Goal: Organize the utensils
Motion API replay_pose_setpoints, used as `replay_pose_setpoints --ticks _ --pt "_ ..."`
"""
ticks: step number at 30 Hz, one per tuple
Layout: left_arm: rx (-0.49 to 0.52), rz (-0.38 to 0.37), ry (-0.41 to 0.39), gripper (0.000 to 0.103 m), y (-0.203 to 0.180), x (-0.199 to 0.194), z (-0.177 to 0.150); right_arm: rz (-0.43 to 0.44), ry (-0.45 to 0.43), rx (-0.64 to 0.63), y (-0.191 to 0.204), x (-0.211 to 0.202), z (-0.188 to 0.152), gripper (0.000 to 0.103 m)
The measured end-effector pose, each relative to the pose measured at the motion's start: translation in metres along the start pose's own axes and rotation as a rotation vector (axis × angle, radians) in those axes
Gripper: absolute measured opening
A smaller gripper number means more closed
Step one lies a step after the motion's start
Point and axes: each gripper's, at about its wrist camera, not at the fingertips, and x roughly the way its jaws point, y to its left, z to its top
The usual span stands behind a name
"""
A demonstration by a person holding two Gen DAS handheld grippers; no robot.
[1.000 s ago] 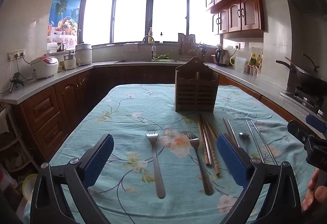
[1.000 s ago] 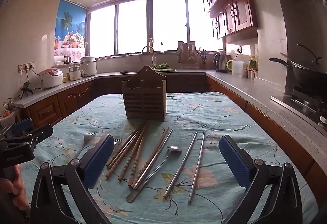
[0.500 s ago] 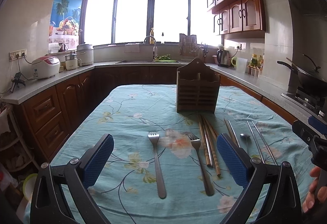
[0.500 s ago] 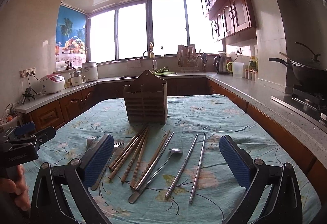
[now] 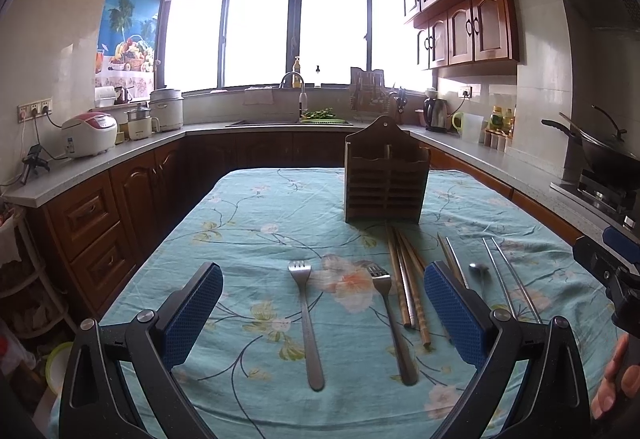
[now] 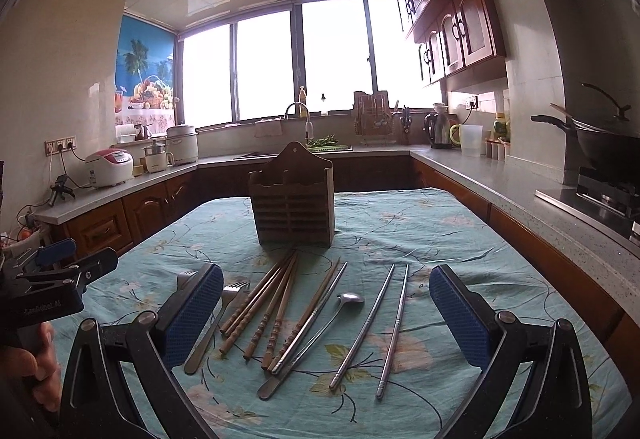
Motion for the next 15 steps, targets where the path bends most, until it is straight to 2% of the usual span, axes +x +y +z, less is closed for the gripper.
replay_pose_setpoints --ticks 15 --pt "-0.004 -0.002 0.007 0.102 0.0021 0.0025 0.0017 0.031 -0.002 -0.001 0.0030 0.0018 -0.0004 0.103"
